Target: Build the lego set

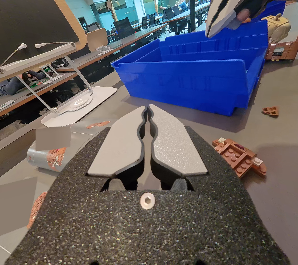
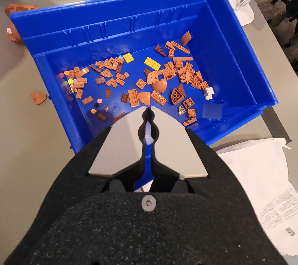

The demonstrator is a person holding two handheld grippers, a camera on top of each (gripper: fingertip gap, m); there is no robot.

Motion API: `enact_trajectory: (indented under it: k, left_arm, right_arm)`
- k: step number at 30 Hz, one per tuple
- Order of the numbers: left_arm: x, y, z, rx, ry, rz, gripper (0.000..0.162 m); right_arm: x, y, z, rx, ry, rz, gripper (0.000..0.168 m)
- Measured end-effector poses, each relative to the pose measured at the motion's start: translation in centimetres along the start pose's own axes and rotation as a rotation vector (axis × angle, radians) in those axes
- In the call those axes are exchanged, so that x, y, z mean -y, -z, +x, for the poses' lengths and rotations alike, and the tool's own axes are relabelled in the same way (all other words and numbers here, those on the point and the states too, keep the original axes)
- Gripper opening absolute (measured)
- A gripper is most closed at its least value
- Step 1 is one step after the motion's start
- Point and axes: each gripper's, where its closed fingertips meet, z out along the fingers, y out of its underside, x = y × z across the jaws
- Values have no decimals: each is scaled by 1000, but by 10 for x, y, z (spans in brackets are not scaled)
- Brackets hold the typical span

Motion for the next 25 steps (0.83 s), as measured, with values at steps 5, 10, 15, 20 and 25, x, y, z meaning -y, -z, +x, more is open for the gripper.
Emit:
enact_trajectory:
  k: [5,10,15,20,25]
  left_arm:
    - [-1,0,-1,4,-1,-3,0]
    - [-2,-1,-4,18,2,-8,0]
    - [-3,-2,-4,22,1,-16,0]
    - [-4,-3,1,-11,-11,-24,0]
    - [-5,-3,5,-31,-16,-29,0]
  right_arm:
    - [-4,-9,-2,4,-5,19,0]
    - [-3,-11,-4,31,-27,61,0]
    - [-3,-9,-5,42,-41,101,0]
    - [-11,-7,-12,15,22,58,0]
    - [-10,-5,-14,14,14,108,0]
